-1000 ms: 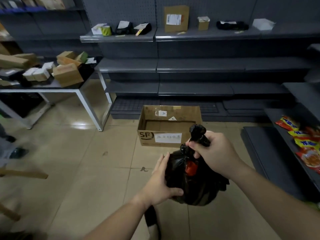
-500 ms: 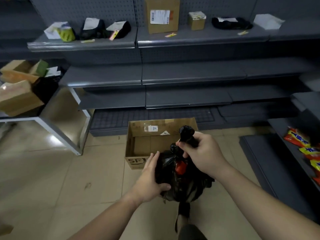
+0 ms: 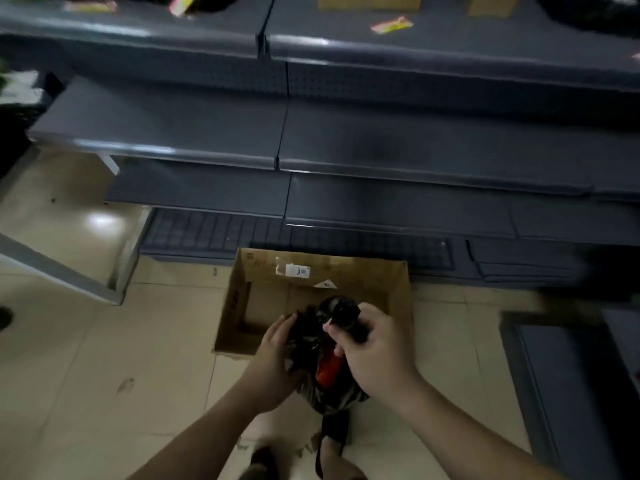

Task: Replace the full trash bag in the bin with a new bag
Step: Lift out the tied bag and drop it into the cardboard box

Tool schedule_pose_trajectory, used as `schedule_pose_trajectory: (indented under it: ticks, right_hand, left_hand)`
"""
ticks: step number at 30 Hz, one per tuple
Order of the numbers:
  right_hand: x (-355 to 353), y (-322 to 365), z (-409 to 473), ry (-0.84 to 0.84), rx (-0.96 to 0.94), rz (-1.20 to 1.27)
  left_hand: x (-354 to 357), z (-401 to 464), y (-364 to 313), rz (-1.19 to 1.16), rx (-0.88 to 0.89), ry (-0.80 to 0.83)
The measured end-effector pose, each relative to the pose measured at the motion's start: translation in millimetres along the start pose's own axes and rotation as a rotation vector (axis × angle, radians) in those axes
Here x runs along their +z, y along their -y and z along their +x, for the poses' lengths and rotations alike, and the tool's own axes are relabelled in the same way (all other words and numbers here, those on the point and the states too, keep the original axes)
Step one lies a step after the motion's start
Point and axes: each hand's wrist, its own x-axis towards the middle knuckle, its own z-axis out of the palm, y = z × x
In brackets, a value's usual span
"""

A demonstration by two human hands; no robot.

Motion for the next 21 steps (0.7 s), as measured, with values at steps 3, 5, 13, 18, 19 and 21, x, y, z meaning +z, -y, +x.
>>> schedule_pose_trajectory:
  ticks: [3, 5, 13, 18, 19, 21]
  right_hand:
    - [17, -33, 57, 0.027, 0.075, -0.013]
    - [35, -66, 95, 0.025, 0.143, -0.023]
    - [132, -245, 222, -0.014, 0.306, -0.031]
    - [183, -340, 284, -0.024, 0.408, -0.043]
    - [191, -353, 294, -0.011, 0.454, -0.025]
    - [203, -375, 307, 0.001, 0.486, -0.018]
  left_hand:
    - [13, 65, 39, -0.046, -0.064, 0.042]
    - [29, 108, 75, -0.056, -0.075, 0.074]
    - [125, 261, 229, -0.116, -0.264, 0.092]
    - [182, 311, 310, -0.132, -0.330, 0.128]
    - [190, 318, 321, -0.138, -0.342, 0.141]
    - [201, 329, 336, -0.160, -0.369, 0.163]
